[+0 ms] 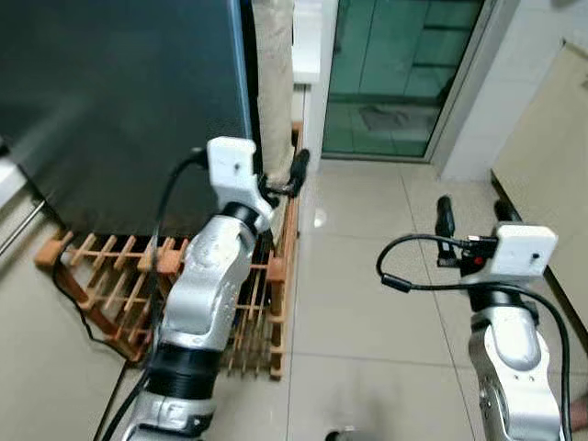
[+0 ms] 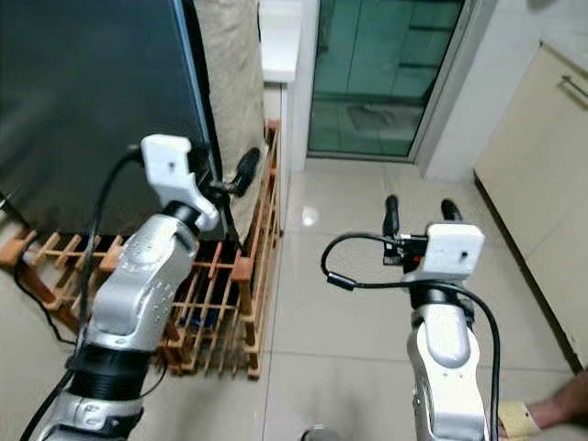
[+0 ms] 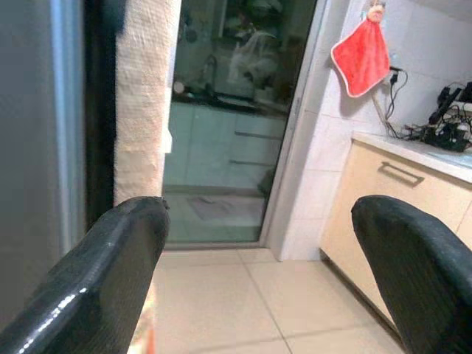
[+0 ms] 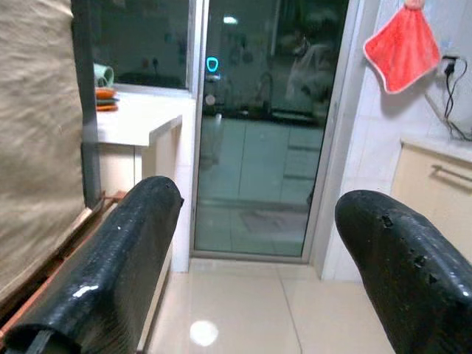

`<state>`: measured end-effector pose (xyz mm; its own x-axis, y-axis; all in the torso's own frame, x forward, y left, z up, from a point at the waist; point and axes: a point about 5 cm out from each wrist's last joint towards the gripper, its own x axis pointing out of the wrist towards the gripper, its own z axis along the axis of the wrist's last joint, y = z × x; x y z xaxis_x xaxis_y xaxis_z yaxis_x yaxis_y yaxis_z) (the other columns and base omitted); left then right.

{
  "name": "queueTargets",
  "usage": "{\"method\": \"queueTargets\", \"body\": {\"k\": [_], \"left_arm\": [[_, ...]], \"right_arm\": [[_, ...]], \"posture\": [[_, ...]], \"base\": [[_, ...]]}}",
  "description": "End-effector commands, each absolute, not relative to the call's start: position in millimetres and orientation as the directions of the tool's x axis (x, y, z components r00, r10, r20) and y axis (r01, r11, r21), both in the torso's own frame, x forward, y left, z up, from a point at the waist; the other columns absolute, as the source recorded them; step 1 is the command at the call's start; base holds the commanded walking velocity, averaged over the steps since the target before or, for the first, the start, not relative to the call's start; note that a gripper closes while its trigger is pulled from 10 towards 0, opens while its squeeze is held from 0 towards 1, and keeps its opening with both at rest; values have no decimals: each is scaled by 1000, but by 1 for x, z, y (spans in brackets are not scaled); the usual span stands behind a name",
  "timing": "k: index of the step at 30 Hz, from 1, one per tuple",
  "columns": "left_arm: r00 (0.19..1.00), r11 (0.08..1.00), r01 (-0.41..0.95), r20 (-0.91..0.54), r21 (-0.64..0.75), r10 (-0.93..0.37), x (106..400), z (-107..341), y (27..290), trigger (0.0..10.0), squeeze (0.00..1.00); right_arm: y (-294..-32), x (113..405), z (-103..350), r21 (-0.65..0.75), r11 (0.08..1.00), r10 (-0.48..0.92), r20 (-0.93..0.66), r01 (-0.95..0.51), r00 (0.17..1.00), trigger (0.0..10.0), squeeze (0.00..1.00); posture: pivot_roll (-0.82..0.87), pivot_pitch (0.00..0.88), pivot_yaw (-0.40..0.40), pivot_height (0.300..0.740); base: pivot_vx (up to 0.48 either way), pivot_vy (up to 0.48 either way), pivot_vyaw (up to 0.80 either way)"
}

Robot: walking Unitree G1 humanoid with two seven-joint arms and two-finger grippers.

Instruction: Restocking fridge

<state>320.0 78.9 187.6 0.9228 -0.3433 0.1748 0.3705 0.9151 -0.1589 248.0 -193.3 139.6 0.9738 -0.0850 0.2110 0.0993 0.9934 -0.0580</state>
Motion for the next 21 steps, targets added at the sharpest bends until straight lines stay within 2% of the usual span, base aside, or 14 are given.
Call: {"method": "queueTargets", "body": {"k": [1, 4, 21], "left_arm": [[936, 925, 346, 130, -159, -328, 326, 180, 78, 10000, 0], [957, 944, 284, 118, -166, -266, 333, 178, 78, 10000, 0], [940, 927, 334, 131, -172, -314, 341, 182, 55, 10000, 0]], "right_arm": [[-199, 252, 140, -48, 993, -96, 198, 108, 976, 10000, 0], [-204, 251, 140, -53, 991, -114, 191, 126, 975, 10000, 0], [-201, 249, 135, -61, 991, -106, 168, 118, 980, 10000, 0]], "posture": [[-170, 0, 25, 740], [-178, 0, 26, 740], [-180, 0, 30, 740]], "base": [[0, 0, 0], [0, 0, 0], [0, 0, 0]]}}
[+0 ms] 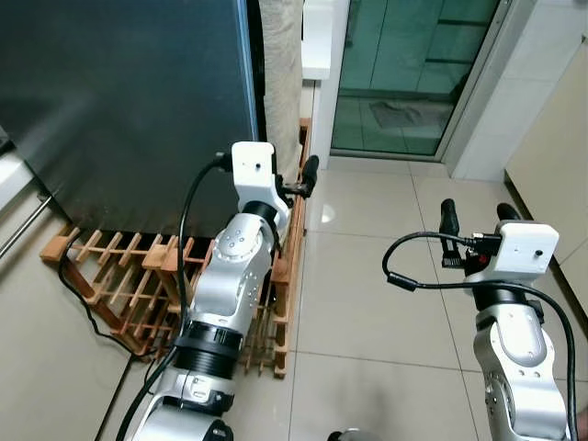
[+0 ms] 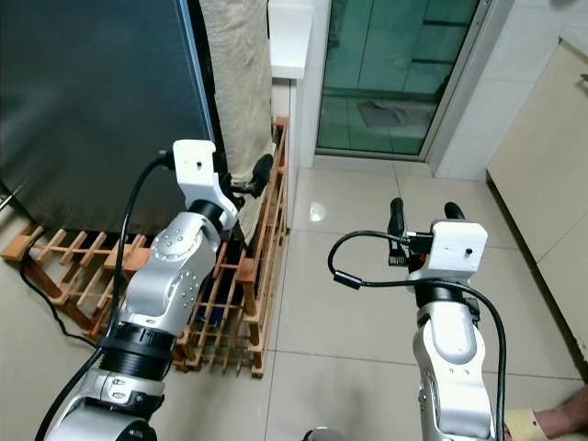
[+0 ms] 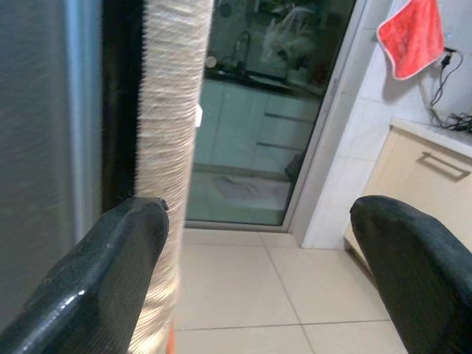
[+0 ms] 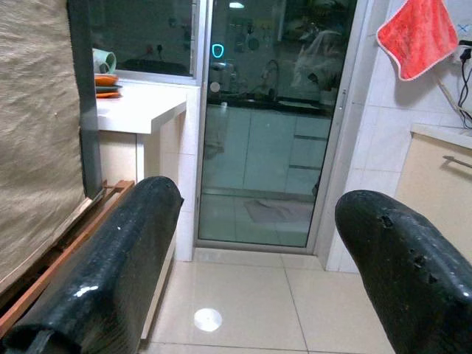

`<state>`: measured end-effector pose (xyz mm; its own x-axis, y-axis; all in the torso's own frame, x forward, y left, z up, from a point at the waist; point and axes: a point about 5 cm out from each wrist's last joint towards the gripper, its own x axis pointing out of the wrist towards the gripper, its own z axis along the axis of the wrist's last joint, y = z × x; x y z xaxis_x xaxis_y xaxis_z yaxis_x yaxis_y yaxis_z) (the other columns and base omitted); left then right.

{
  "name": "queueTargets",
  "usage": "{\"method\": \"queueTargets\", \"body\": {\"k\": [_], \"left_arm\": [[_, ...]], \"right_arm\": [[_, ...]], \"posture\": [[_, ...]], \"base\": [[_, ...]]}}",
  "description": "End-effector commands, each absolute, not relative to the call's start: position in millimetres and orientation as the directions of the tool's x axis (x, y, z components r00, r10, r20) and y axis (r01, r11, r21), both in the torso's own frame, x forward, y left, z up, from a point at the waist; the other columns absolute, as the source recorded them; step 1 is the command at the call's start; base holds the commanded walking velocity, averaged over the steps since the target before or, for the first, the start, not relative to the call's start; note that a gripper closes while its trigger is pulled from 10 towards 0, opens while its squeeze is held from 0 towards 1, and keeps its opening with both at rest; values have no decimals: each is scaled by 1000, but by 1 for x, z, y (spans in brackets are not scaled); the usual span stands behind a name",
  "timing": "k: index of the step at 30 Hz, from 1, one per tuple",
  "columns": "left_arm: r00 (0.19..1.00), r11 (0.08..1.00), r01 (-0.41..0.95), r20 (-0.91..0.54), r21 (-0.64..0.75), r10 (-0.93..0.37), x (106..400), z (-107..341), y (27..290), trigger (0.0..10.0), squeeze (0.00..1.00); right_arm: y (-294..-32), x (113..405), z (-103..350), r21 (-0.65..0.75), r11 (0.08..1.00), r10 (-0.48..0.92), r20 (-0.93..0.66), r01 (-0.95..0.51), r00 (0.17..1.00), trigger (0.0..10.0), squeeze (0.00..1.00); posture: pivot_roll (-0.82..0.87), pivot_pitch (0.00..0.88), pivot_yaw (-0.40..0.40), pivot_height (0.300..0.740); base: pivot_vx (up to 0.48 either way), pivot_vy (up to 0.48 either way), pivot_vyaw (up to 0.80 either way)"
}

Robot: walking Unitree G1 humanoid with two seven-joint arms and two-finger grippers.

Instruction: Restocking fridge

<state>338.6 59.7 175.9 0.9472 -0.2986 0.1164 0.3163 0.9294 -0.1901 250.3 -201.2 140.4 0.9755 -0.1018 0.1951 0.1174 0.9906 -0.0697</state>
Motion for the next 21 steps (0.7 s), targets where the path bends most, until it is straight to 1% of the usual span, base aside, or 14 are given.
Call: {"method": "queueTargets", "body": {"k": [1, 5, 7, 11, 15, 16, 21], "left_arm": [[938, 925, 339, 134, -172, -319, 342, 183, 52, 10000, 0], [937, 926, 339, 143, -163, -318, 348, 188, 46, 10000, 0], [943, 935, 319, 148, -154, -297, 356, 191, 45, 10000, 0], [946, 939, 309, 149, -152, -288, 358, 193, 45, 10000, 0], [944, 936, 312, 161, -160, -287, 358, 197, 49, 10000, 0], [942, 934, 320, 156, -160, -297, 355, 196, 55, 10000, 0], [947, 938, 309, 137, -159, -289, 351, 188, 66, 10000, 0]], "right_arm": [[-201, 249, 135, -61, 991, -107, 167, 118, 980, 10000, 0], [-199, 249, 135, -62, 992, -103, 166, 114, 981, 10000, 0], [-198, 248, 135, -63, 992, -99, 166, 111, 981, 10000, 0], [-198, 248, 135, -64, 992, -99, 164, 111, 981, 10000, 0], [-199, 246, 134, -67, 991, -104, 162, 116, 981, 10000, 0], [-199, 245, 133, -66, 991, -108, 160, 120, 981, 10000, 0], [-200, 244, 131, -68, 990, -109, 153, 120, 982, 10000, 0]], "posture": [[-180, 0, 30, 740], [-180, 0, 30, 740], [-186, 0, 32, 740], [-190, 0, 35, 740], [-196, 0, 42, 740], [-196, 0, 44, 740], [-190, 0, 43, 740]], "base": [[0, 0, 0], [0, 0, 0], [0, 0, 0], [0, 0, 0], [0, 0, 0], [0, 0, 0], [0, 0, 0]]}}
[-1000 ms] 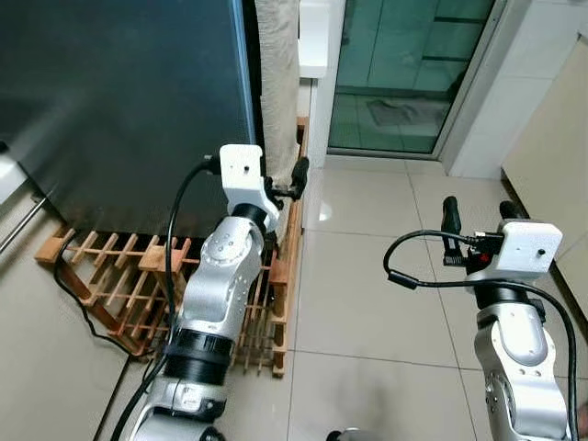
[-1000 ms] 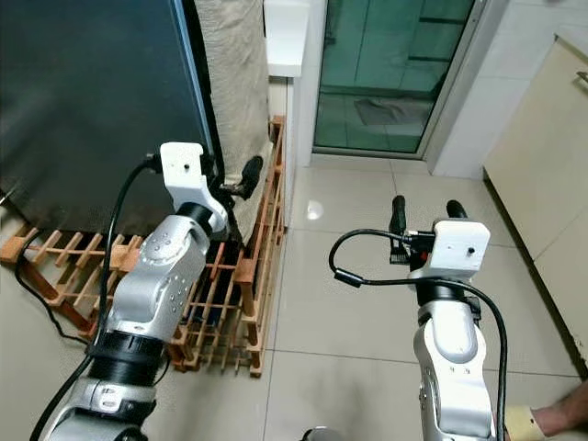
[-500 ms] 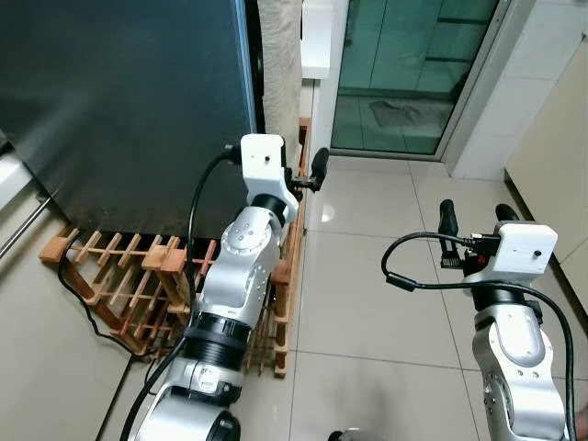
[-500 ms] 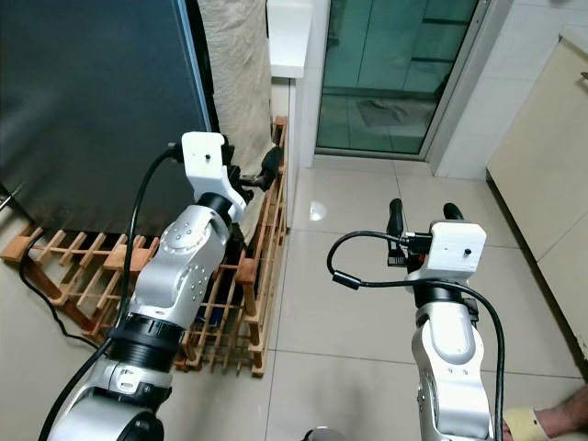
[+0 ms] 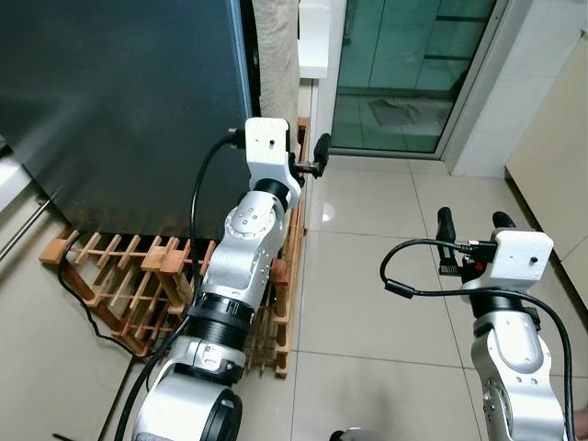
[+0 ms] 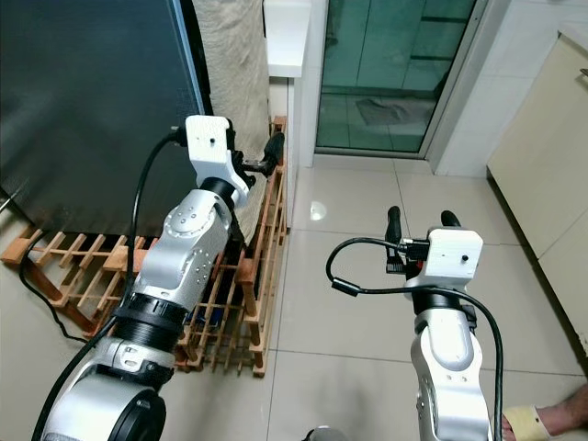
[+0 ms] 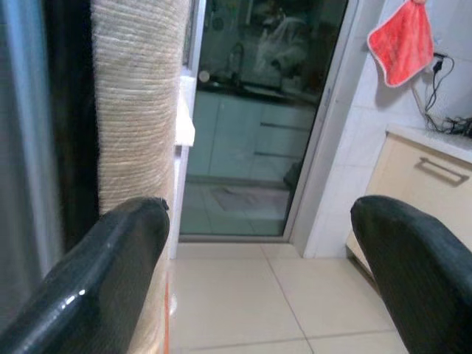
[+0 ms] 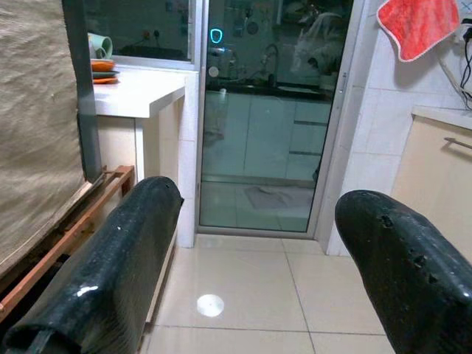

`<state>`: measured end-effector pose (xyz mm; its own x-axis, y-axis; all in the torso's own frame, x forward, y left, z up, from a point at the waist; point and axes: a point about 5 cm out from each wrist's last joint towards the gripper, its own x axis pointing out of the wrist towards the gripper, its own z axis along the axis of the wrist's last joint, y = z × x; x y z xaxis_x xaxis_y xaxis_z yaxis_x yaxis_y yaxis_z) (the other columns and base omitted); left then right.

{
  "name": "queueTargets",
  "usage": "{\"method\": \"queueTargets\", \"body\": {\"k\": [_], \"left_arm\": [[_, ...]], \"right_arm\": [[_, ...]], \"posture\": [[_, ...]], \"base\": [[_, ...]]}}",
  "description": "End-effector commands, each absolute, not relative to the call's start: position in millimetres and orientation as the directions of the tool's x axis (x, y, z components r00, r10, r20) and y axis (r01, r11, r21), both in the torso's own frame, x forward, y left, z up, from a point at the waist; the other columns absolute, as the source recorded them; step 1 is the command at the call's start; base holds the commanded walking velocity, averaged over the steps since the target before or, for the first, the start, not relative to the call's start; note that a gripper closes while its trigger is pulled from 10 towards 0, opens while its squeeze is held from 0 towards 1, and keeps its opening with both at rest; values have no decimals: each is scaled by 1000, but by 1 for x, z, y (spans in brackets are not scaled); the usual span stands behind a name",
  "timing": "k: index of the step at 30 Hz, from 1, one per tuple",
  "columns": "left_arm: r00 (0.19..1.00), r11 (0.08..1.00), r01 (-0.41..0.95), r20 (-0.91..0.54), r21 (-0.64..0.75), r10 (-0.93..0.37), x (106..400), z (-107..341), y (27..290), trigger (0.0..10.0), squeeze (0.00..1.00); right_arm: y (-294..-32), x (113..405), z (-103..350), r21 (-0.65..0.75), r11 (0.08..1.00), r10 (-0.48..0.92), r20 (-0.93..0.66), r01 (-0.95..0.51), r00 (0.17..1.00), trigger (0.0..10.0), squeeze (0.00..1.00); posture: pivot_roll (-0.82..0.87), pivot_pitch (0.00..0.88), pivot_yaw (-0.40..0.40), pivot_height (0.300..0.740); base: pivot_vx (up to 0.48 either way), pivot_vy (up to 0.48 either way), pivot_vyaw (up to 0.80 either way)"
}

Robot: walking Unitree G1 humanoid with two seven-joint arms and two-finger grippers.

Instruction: Restocking fridge

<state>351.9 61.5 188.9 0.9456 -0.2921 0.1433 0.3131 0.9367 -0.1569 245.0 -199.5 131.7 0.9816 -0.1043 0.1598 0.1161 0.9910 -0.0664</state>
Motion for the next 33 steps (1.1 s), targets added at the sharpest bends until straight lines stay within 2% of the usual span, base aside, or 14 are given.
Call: {"method": "queueTargets", "body": {"k": [1, 12, 20, 33], "left_arm": [[950, 940, 301, 139, -157, -281, 350, 187, 68, 10000, 0], [966, 959, 238, 143, -151, -217, 354, 189, 79, 10000, 0], [961, 953, 256, 151, -160, -233, 362, 194, 65, 10000, 0], [977, 957, 203, 114, -209, -182, 371, 191, 64, 10000, 0]], "right_arm": [[-199, 244, 130, -68, 991, -106, 151, 117, 983, 10000, 0], [-199, 247, 130, -78, 991, -93, 150, 106, 984, 10000, 0], [-200, 248, 130, -86, 991, -91, 153, 105, 984, 10000, 0], [-200, 246, 130, -87, 990, -96, 155, 111, 983, 10000, 0]], "posture": [[-183, 0, 40, 740], [-183, 0, 35, 740], [-194, 0, 33, 740], [-203, 0, 40, 740]], "base": [[0, 0, 0], [0, 0, 0], [0, 0, 0], [0, 0, 0]]}}
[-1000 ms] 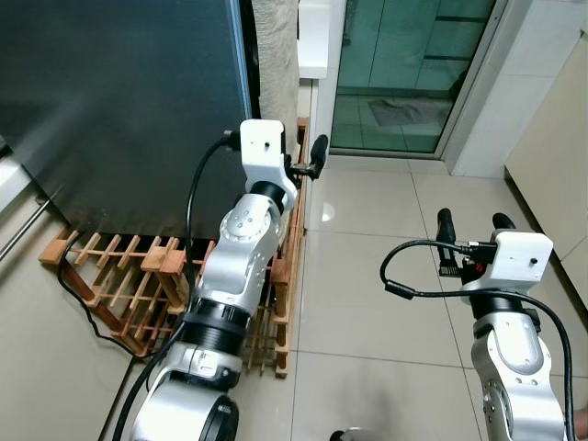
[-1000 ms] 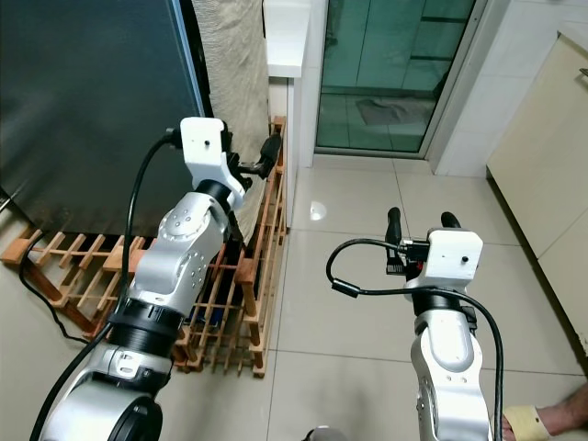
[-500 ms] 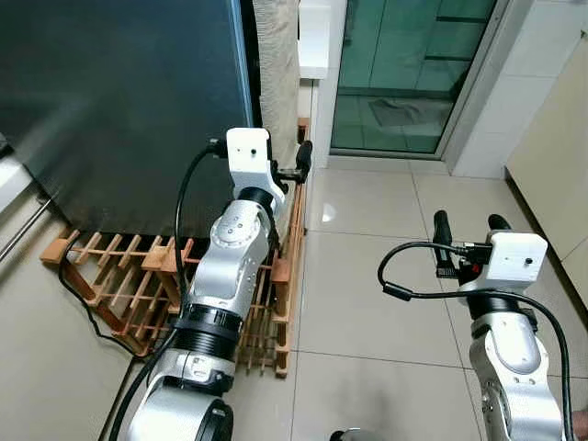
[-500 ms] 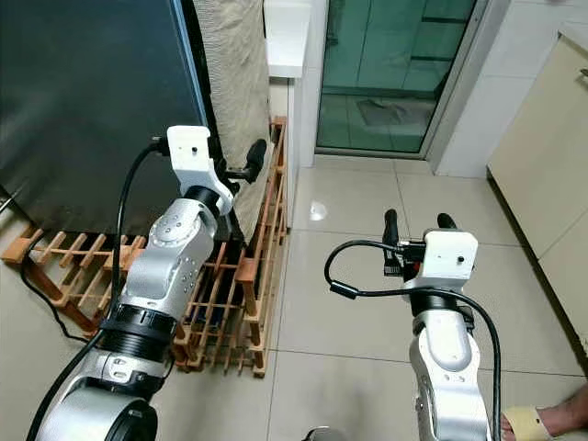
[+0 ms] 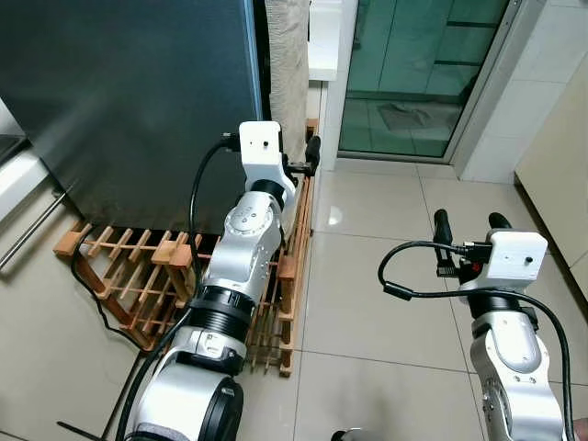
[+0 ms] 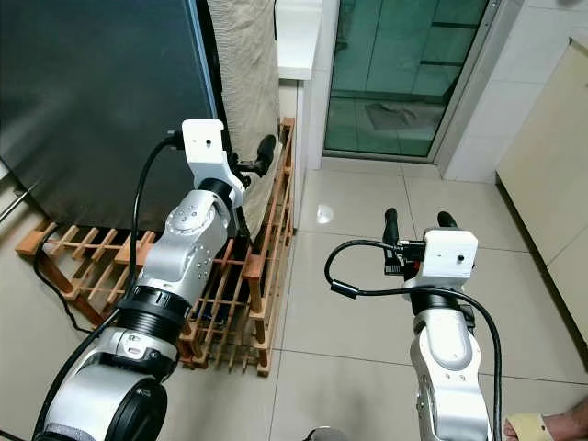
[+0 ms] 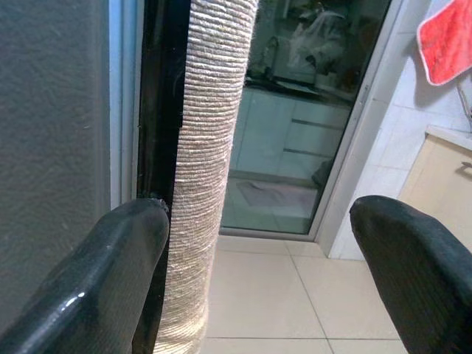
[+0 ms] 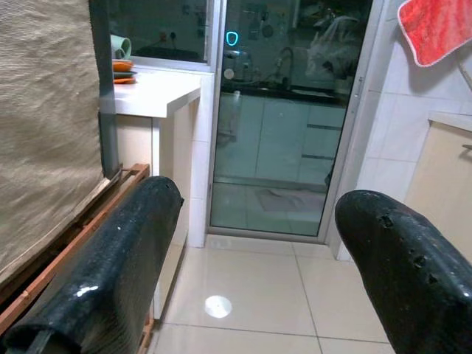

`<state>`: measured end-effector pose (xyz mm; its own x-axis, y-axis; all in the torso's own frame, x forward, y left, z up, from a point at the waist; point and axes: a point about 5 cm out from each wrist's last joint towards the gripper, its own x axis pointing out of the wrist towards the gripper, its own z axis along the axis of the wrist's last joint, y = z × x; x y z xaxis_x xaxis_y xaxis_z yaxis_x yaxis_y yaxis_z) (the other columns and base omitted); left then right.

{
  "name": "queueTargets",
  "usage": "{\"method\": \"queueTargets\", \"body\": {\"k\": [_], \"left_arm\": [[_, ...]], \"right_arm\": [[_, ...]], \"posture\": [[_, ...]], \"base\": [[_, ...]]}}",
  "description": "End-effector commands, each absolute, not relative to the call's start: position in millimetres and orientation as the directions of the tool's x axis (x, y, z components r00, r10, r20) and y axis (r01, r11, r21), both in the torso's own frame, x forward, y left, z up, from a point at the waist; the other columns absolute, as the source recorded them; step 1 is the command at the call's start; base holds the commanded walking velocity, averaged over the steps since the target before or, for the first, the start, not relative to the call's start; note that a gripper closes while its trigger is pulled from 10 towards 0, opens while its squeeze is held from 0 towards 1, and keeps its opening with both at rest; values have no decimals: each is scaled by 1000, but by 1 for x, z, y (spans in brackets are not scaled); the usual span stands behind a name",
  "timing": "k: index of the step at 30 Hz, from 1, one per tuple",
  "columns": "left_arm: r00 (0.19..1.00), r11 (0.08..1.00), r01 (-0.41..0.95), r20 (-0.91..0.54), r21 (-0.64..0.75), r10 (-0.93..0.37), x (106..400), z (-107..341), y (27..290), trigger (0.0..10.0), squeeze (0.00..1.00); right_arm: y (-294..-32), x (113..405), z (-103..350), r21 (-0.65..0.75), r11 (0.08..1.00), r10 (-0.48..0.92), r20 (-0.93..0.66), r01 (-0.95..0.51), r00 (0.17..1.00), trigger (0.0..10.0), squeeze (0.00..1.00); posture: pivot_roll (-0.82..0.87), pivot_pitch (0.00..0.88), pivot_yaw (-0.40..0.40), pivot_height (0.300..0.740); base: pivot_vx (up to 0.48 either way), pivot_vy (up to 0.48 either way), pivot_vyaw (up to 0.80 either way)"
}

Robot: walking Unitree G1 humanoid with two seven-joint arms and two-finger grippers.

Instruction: Restocking fridge

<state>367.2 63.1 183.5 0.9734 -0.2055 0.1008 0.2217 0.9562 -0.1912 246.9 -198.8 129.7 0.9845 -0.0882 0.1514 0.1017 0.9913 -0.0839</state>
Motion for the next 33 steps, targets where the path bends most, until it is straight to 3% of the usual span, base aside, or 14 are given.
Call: {"method": "queueTargets", "body": {"k": [1, 7, 15, 23, 33], "left_arm": [[978, 954, 199, 106, -224, -179, 372, 191, 65, 10000, 0], [989, 942, 147, 63, -303, -134, 374, 185, 69, 10000, 0], [992, 949, 100, 98, -298, -74, 370, 189, 79, 10000, 0], [988, 955, 136, 109, -263, -111, 366, 188, 74, 10000, 0], [962, 931, 263, 139, -254, -234, 365, 197, 47, 10000, 0]], "right_arm": [[-200, 246, 130, -87, 990, -96, 154, 111, 983, 10000, 0], [-200, 246, 130, -86, 990, -95, 153, 109, 984, 10000, 0], [-201, 243, 131, -85, 991, -89, 156, 103, 984, 10000, 0], [-196, 240, 136, -72, 996, -39, 168, 52, 985, 10000, 0], [-186, 247, 140, -79, 994, 82, 160, -70, 984, 10000, 0]], "posture": [[-203, 0, 40, 740], [-201, 0, 34, 740], [-204, 0, 32, 740], [-202, 0, 24, 740], [-206, 0, 17, 740]], "base": [[0, 0, 0], [0, 0, 0], [0, 0, 0], [0, 0, 0], [0, 0, 0]]}}
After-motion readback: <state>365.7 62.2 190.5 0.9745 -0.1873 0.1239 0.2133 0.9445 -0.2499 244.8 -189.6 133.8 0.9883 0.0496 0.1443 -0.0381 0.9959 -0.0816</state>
